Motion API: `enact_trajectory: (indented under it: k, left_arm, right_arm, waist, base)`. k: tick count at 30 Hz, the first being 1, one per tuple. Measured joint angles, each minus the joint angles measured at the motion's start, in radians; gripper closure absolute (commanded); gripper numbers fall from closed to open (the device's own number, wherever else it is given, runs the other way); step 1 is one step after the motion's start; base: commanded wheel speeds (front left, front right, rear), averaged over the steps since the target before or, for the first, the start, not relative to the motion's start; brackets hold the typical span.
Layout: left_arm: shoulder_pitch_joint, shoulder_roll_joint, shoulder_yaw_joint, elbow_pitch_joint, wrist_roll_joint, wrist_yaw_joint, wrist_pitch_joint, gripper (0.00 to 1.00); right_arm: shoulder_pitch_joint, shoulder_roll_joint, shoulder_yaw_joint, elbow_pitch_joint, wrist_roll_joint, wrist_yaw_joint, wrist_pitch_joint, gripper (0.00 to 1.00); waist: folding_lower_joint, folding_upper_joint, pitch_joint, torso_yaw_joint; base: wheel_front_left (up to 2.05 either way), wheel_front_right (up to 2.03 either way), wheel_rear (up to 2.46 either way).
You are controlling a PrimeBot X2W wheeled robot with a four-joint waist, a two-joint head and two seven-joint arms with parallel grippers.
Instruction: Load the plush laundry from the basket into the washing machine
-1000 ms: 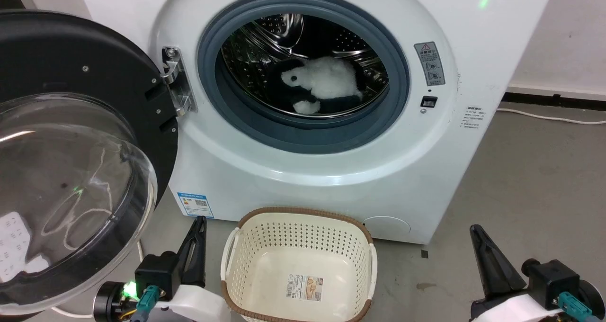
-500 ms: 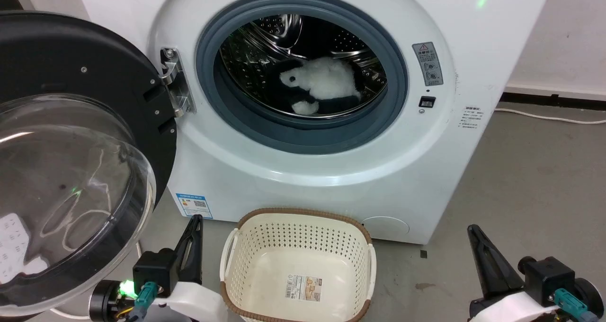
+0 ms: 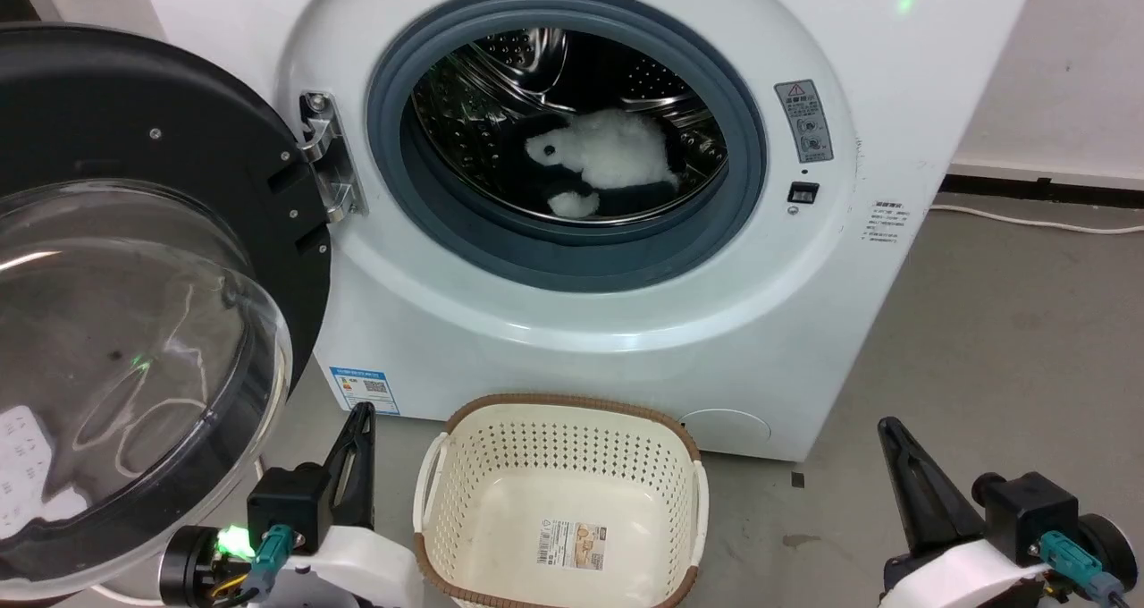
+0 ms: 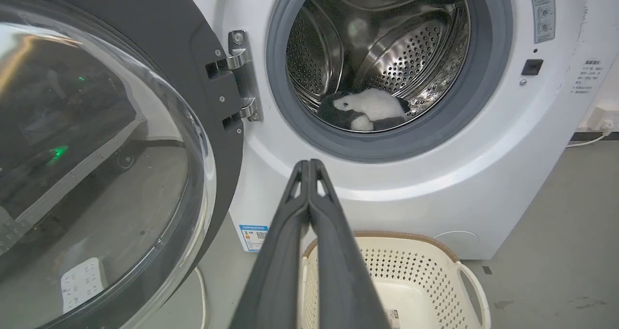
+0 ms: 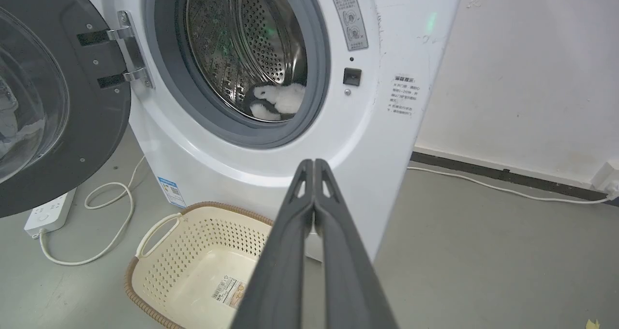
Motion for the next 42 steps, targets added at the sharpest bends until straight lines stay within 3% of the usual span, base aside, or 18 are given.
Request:
enact_trajectory:
  k: [42]
  left_arm:
    - [0.001, -0.017, 0.044, -0.047, 0.048, 0.006, 0.08, 1.0]
  right_arm:
    - [-0.019, 0.0, 0.011, -0.016, -0.025, 0.0, 0.08, 1.0]
  waist:
    - [0.0, 0.0, -0.004, -0.01]
  base:
    - [0.0, 0.0, 0.0]
